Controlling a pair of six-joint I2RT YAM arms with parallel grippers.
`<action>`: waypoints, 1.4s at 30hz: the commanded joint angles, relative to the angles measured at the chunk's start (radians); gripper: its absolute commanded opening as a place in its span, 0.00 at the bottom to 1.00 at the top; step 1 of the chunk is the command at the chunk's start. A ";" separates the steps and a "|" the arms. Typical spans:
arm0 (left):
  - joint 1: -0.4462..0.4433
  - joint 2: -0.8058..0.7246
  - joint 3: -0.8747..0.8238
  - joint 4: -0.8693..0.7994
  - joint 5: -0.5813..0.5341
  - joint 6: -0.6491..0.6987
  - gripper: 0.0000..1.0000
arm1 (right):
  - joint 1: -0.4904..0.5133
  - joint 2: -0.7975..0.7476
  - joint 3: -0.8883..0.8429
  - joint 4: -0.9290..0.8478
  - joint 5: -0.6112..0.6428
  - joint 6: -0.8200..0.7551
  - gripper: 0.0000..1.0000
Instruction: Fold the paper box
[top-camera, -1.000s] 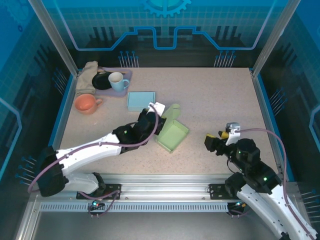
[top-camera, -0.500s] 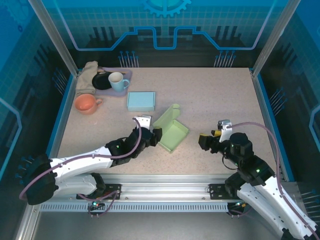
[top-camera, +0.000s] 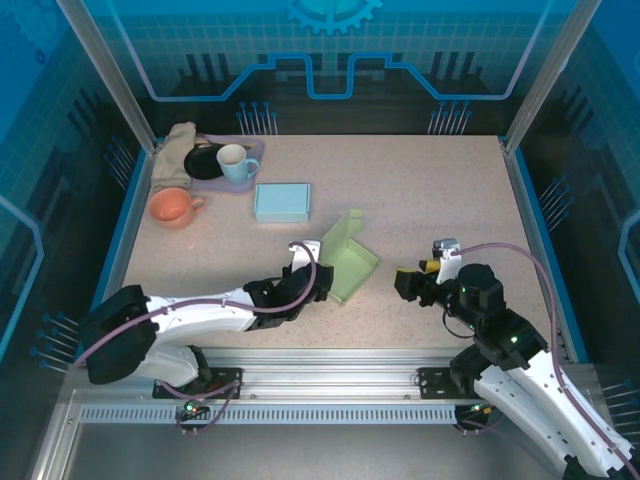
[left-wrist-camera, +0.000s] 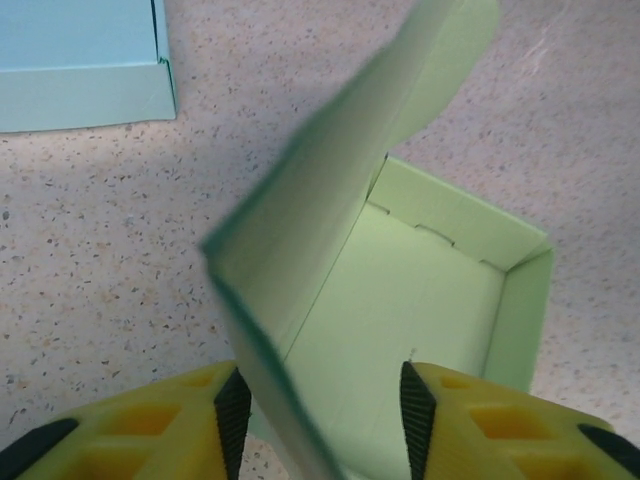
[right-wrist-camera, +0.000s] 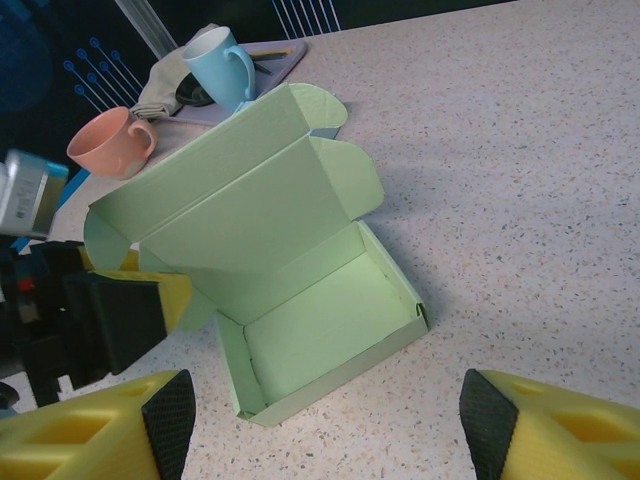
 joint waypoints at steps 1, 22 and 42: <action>-0.003 0.046 0.054 0.014 -0.035 -0.032 0.39 | 0.002 0.000 -0.009 0.019 -0.018 -0.007 0.73; 0.203 0.026 0.073 0.190 0.185 0.717 0.04 | -0.005 0.300 0.062 0.129 0.116 0.040 0.73; 0.409 0.119 0.026 0.453 0.529 0.874 0.05 | -0.310 0.963 0.258 0.445 -0.071 0.032 0.66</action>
